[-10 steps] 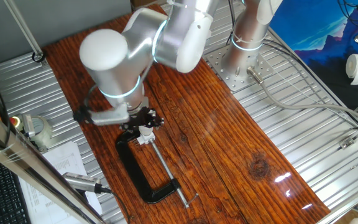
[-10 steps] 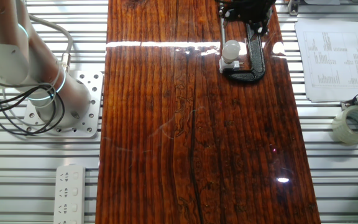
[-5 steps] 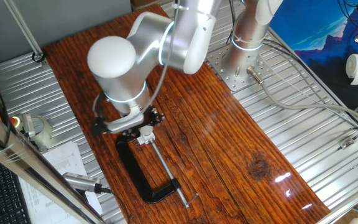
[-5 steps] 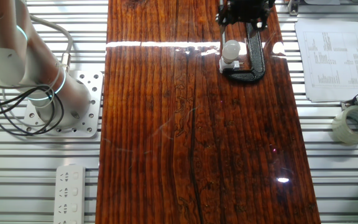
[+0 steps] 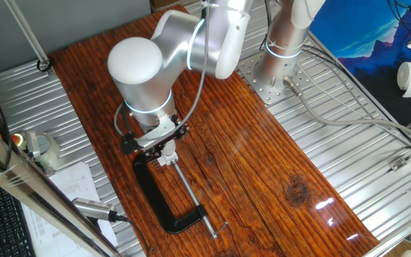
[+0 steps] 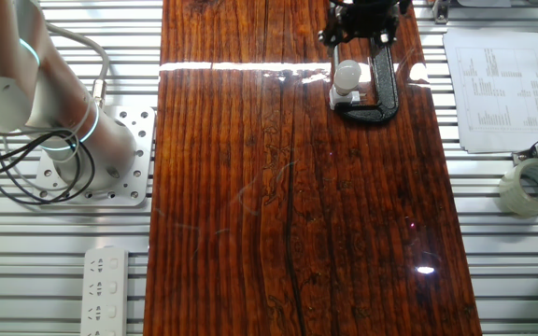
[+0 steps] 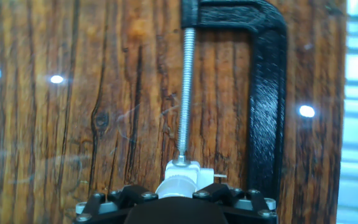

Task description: Install the light bulb by rotating it

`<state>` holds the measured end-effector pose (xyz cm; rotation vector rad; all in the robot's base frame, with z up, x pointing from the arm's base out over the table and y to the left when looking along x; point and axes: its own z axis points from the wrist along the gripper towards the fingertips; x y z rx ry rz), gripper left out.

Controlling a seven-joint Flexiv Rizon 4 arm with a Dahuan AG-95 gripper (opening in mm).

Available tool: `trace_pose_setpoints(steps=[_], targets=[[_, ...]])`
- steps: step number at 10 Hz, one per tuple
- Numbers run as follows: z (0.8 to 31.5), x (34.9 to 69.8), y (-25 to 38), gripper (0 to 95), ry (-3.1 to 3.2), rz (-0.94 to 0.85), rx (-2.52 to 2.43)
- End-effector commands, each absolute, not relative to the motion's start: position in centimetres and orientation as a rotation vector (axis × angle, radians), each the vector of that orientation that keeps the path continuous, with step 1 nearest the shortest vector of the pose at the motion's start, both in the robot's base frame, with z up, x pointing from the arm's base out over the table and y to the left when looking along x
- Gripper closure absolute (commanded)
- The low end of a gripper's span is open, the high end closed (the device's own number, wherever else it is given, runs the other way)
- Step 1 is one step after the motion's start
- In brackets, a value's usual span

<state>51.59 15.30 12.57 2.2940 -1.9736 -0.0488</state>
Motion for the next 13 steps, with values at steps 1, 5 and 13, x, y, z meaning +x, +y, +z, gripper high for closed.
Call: trace_pose_setpoints(steps=[1,5,13], targets=[[12.3,51.2,14.9,19.0,-1.876,-0.051,2.378],[11.8,50.6,14.1,19.0,-1.836,-0.057,2.417],[11.1,50.5,13.6,38.0,-1.759,-0.026,2.494]])
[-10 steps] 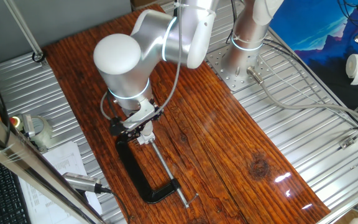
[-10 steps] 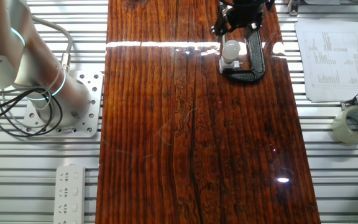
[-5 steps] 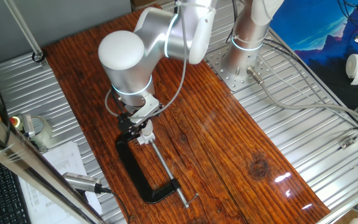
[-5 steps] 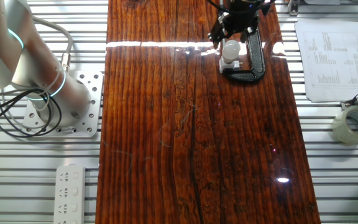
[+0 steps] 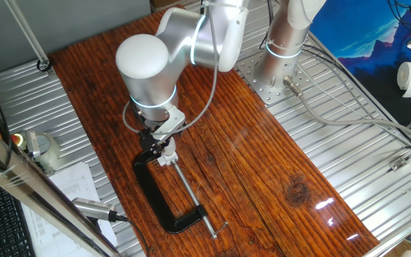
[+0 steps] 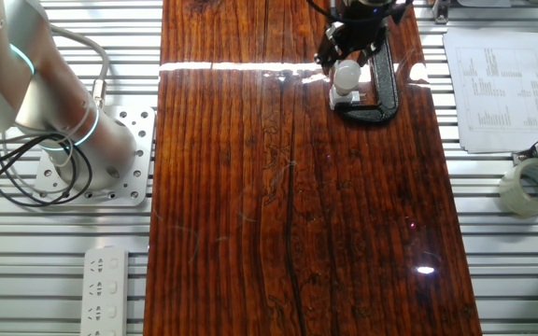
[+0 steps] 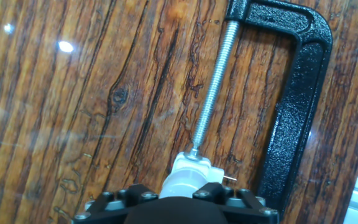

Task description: Install the light bulb by rotating it

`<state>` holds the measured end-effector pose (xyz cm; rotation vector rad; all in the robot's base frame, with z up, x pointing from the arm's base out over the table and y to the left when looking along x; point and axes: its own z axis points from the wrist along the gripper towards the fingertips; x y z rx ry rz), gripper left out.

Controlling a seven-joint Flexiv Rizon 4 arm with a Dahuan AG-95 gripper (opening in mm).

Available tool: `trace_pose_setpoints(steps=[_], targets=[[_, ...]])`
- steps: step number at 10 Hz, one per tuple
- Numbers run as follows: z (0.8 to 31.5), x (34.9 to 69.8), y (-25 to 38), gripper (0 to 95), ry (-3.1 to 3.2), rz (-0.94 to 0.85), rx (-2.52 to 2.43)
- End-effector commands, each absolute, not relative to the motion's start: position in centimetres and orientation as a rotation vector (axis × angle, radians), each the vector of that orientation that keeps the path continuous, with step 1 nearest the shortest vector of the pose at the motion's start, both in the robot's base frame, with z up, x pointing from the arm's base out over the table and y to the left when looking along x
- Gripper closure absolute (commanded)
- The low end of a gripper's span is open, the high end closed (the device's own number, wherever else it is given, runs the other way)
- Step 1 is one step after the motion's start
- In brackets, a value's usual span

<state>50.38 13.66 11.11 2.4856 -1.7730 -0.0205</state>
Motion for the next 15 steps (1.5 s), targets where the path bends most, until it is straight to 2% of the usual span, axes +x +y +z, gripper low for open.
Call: trace_pose_setpoints(steps=[1,15], targets=[[11.03,50.48,13.6,38.0,-1.753,-0.027,2.504],[10.51,50.95,13.45,38.0,-1.715,-0.008,2.55]])
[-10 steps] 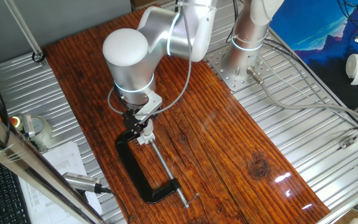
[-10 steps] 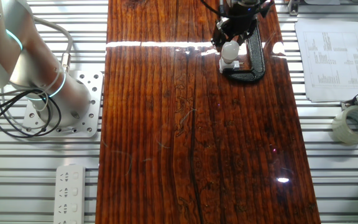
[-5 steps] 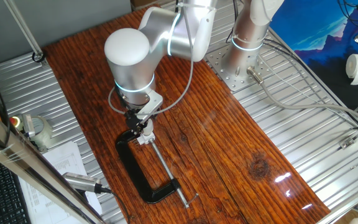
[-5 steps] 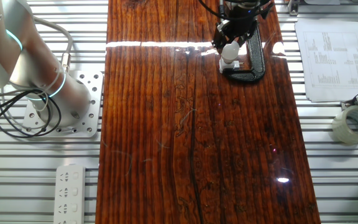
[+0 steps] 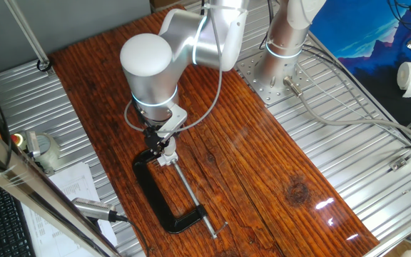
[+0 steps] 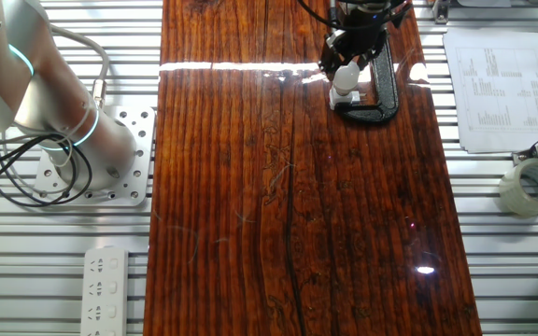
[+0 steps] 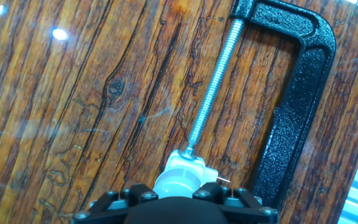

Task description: Install the light bulb by rotating it

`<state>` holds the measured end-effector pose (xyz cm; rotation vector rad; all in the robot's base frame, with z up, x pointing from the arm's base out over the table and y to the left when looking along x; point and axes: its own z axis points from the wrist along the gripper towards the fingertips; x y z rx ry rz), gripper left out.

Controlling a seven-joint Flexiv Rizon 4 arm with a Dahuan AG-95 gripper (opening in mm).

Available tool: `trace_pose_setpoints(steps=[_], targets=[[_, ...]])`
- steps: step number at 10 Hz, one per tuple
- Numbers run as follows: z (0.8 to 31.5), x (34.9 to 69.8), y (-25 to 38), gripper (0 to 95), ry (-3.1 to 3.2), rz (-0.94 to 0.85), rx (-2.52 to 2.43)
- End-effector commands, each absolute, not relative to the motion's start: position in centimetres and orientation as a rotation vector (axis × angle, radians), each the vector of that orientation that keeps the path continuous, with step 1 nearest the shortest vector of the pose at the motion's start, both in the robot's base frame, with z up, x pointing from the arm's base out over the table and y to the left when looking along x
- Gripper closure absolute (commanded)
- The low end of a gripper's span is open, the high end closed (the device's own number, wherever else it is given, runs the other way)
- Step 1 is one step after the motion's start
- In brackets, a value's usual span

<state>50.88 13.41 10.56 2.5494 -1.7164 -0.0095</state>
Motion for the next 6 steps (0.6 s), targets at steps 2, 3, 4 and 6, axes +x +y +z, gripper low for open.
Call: trace_pose_setpoints(steps=[2,3,4,6], targets=[[10.51,50.96,13.45,38.0,-1.725,-0.005,2.546],[10.48,50.97,13.44,38.0,-1.728,-0.003,2.544],[10.44,50.99,13.42,57.0,-1.732,-0.004,2.542],[10.43,51.03,13.44,57.0,-1.741,-0.005,2.536]])
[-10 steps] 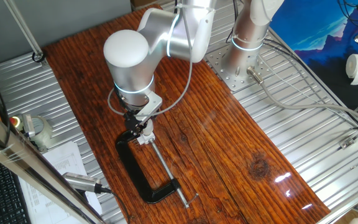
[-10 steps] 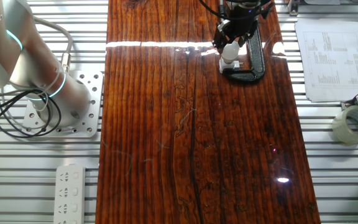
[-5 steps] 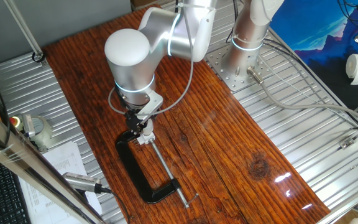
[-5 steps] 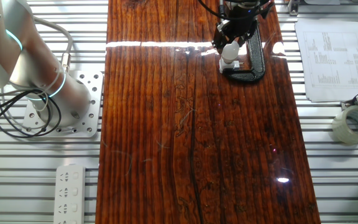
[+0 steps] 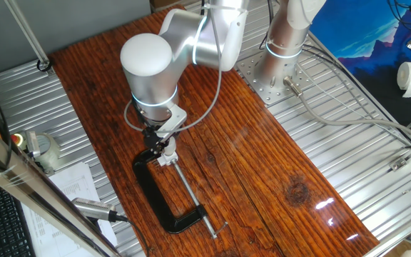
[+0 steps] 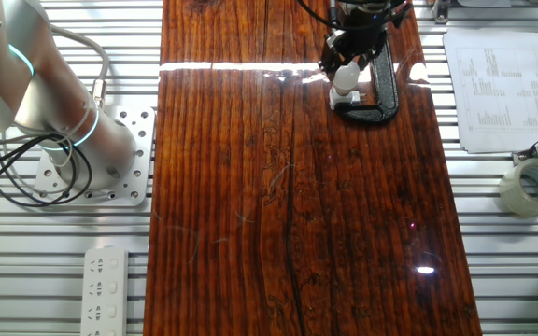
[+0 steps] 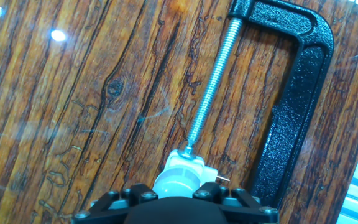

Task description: Install the light bulb by rotating it

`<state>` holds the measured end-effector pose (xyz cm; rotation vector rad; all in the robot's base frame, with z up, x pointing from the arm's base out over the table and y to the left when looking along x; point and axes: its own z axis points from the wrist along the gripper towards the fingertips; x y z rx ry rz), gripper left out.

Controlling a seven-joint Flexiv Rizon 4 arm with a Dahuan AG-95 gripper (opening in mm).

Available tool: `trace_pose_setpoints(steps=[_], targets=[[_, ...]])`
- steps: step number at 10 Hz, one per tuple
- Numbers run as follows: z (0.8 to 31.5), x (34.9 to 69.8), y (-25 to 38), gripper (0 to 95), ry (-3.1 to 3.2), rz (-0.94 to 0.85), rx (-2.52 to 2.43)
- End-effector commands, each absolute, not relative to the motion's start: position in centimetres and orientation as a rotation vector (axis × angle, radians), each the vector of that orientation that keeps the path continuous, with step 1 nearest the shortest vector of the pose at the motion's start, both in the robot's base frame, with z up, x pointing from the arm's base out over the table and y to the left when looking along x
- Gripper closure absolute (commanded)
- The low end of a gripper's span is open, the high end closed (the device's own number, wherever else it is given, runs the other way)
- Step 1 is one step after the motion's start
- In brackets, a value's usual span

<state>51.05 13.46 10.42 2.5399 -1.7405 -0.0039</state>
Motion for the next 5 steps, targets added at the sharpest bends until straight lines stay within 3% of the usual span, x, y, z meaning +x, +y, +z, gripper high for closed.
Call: trace_pose_setpoints(steps=[1,5], targets=[[10.45,51.05,13.46,57.0,-1.741,-0.003,2.539],[10.46,51.13,13.52,57.0,-1.77,0.0,2.523]])
